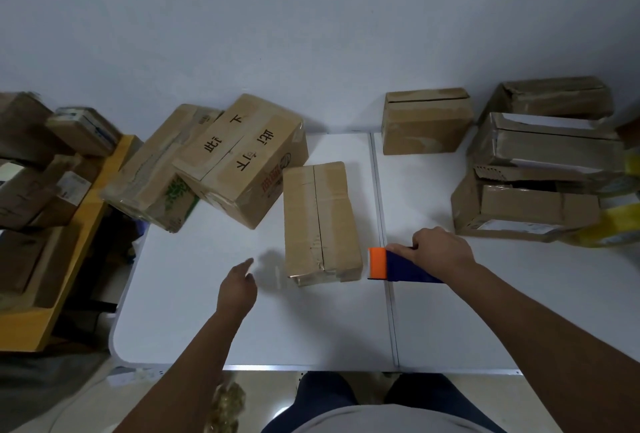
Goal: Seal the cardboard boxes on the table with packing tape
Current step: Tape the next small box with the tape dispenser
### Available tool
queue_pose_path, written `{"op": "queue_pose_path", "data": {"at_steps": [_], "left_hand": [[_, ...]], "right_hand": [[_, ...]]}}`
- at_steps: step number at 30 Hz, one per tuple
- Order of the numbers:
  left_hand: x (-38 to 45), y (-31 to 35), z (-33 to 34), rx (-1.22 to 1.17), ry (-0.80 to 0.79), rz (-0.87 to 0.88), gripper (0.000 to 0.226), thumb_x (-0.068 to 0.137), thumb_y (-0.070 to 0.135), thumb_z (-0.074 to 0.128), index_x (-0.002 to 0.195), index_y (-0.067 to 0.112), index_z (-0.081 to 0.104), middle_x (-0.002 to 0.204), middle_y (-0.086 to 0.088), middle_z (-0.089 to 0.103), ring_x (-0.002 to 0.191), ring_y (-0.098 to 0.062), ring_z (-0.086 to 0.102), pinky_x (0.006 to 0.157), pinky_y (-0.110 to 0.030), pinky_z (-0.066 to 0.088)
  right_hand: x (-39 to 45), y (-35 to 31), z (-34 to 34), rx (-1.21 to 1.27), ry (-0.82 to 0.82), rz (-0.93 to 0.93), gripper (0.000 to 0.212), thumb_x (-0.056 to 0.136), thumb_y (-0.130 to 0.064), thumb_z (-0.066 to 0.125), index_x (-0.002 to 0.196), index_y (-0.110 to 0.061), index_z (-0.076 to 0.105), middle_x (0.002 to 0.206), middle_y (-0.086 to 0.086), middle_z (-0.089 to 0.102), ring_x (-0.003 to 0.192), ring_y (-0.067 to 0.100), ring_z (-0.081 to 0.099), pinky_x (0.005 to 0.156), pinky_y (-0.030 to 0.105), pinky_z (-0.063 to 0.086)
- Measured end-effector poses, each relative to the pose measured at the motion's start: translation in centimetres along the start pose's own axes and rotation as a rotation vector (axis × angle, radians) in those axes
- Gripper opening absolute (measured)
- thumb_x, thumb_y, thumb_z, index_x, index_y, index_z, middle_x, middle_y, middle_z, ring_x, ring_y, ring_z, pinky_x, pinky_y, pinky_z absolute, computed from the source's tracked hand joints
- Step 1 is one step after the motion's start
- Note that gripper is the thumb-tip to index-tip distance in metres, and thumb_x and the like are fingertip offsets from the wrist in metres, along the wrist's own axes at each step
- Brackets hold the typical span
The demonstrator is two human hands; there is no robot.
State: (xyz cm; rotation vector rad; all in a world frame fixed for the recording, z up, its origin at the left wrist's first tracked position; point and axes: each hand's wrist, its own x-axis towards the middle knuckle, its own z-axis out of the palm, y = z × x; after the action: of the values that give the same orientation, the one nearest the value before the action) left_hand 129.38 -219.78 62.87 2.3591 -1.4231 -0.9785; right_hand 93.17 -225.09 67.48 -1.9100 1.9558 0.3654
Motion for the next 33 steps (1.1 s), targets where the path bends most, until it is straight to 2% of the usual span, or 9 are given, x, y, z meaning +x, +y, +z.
{"op": "queue_pose_path", "data": {"at_steps": [4,6,8,11,16,22,26,29,33], "left_hand": [[-1.3,0.3,-0.9,0.226,0.316,0.624,0.048,0.099,-0.002,0.040,0.147,0.003,0.044,0.152,-0.014,0.044,0.142,-0.029,0.040,0.117,-0.040,0.030],[-2.2,0.9,-0.5,0.385,0.153,0.982,0.061,0.094,-0.004,0.038,0.153,0.010,0.035,0.160,-0.004,0.032,0.149,-0.020,0.026,0.122,-0.037,0.019],[-2.7,1.1,0.6,0.573,-0.045,1.090,0.061,0.100,0.006,0.034,0.158,0.018,0.022,0.165,0.005,0.014,0.152,-0.012,0.012,0.123,-0.033,0.008],[-1.6,0.1,1.8,0.646,-0.072,1.076,0.056,0.105,0.019,0.037,0.158,0.024,0.020,0.164,0.008,0.016,0.151,-0.009,0.017,0.122,-0.029,0.007],[-0.8,3.8,1.3,0.553,0.024,1.249,0.039,0.091,0.016,0.052,0.128,0.016,0.065,0.135,-0.001,0.061,0.127,-0.022,0.055,0.113,-0.037,0.039],[-0.8,5.0,3.8,0.552,-0.253,1.136,0.061,0.105,0.017,0.041,0.159,0.024,0.012,0.165,0.008,0.010,0.152,-0.010,-0.002,0.124,-0.036,0.001],[0.8,5.7,3.0,0.577,-0.244,1.247,0.048,0.105,0.032,0.036,0.150,0.019,0.041,0.157,0.003,0.039,0.147,-0.016,0.029,0.123,-0.035,0.018],[1.1,8.8,3.0,0.493,-0.162,1.253,0.043,0.104,0.038,0.036,0.124,0.016,0.067,0.126,0.001,0.064,0.116,-0.021,0.057,0.103,-0.029,0.041],[0.9,11.4,5.5,0.610,-0.221,1.119,0.055,0.104,0.050,0.018,0.152,0.028,0.036,0.161,0.008,0.028,0.150,-0.017,0.018,0.123,-0.041,0.012]], "right_hand": [[0.0,0.2,0.0,0.018,-0.002,-0.001,0.071,0.082,-0.081,0.034,0.063,-0.016,0.053,0.065,0.001,0.054,0.059,0.014,0.054,0.050,0.025,0.034],[0.1,0.1,0.1,0.019,0.002,-0.007,0.071,0.082,-0.081,0.034,0.063,-0.016,0.053,0.065,0.001,0.055,0.058,0.014,0.054,0.050,0.025,0.035],[0.1,-0.1,0.1,0.015,-0.004,-0.014,0.070,0.083,-0.081,0.034,0.064,-0.016,0.054,0.065,0.001,0.055,0.059,0.013,0.054,0.051,0.025,0.036],[0.1,0.0,0.2,0.016,-0.011,-0.010,0.073,0.082,-0.082,0.033,0.066,-0.015,0.057,0.066,0.001,0.056,0.060,0.014,0.056,0.052,0.025,0.038],[0.0,0.9,0.3,0.060,-0.015,0.000,0.073,0.082,-0.081,0.035,0.068,-0.014,0.060,0.067,0.002,0.058,0.062,0.015,0.058,0.053,0.025,0.039],[-0.1,1.4,0.3,0.101,-0.011,0.003,0.075,0.082,-0.081,0.035,0.072,-0.012,0.063,0.069,0.003,0.060,0.065,0.016,0.060,0.058,0.028,0.045],[-0.4,1.7,0.2,0.138,-0.025,0.002,0.075,0.084,-0.079,0.035,0.076,-0.010,0.064,0.069,0.003,0.060,0.065,0.017,0.059,0.060,0.029,0.045],[-0.5,1.5,0.4,0.142,-0.020,-0.002,0.077,0.084,-0.079,0.035,0.077,-0.009,0.066,0.070,0.005,0.061,0.066,0.017,0.059,0.062,0.030,0.047],[-0.6,1.7,0.5,0.146,-0.022,0.003,0.077,0.083,-0.079,0.034,0.079,-0.009,0.066,0.073,0.005,0.062,0.067,0.018,0.060,0.062,0.030,0.047]]}}
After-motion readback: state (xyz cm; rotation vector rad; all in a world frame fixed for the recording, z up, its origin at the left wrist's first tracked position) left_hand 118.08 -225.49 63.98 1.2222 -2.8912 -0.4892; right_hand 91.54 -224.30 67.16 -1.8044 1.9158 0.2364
